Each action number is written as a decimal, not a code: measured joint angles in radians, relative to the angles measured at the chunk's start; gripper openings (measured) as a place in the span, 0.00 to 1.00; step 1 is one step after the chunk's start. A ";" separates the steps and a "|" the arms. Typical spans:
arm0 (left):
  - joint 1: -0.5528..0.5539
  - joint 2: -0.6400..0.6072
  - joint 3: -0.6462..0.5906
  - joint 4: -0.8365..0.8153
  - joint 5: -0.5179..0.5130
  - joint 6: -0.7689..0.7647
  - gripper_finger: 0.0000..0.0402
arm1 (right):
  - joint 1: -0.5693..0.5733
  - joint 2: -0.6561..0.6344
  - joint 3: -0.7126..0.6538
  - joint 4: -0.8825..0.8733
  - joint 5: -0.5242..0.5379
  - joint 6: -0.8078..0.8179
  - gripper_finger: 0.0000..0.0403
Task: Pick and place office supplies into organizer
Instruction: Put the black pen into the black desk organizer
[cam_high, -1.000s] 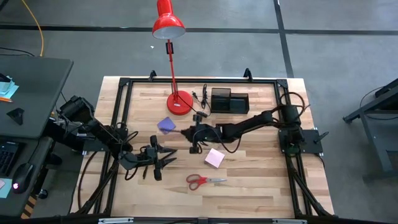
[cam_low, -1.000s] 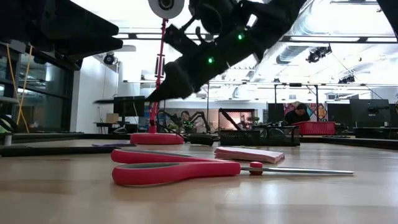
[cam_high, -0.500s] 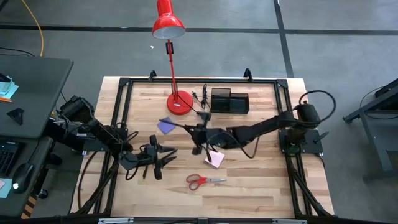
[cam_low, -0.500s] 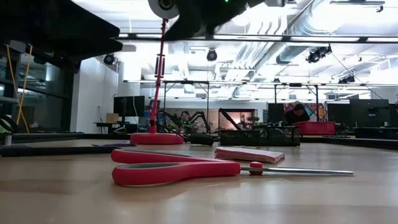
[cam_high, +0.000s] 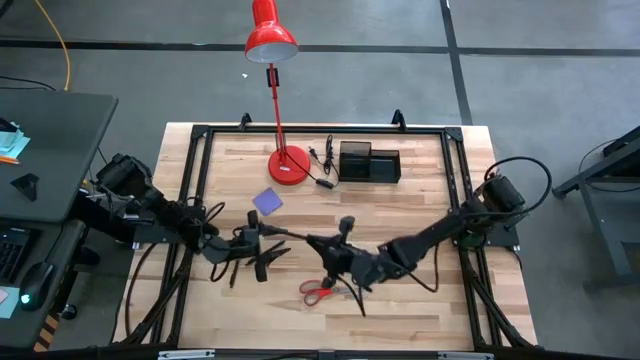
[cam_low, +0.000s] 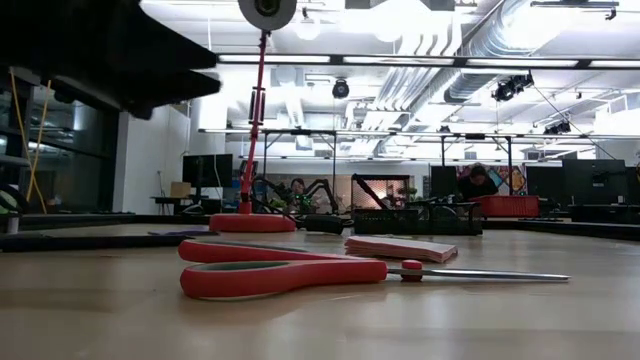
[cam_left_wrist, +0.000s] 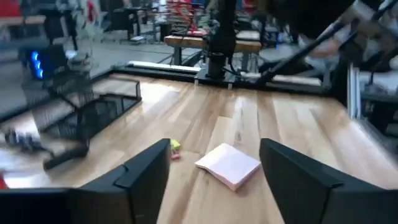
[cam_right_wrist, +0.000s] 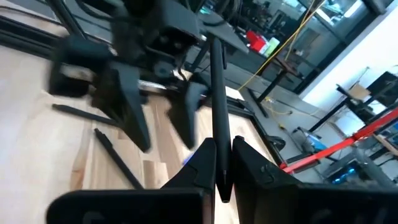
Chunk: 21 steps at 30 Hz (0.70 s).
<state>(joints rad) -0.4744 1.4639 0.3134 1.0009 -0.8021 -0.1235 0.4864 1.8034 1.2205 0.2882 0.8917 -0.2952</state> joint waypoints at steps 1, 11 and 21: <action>0.015 0.000 0.000 0.006 0.017 0.029 0.64 | 0.013 0.000 0.000 0.002 0.019 -0.003 0.02; 0.054 0.000 0.000 0.163 0.230 0.336 0.62 | 0.086 0.001 0.000 -0.013 0.080 -0.028 0.02; 0.055 0.000 0.002 0.345 0.342 0.389 0.49 | 0.104 0.001 0.000 0.001 0.059 -0.028 0.02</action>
<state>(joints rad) -0.4191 1.4637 0.3149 1.3458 -0.4601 0.2651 0.5903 1.8046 1.2205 0.2888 0.9512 -0.3233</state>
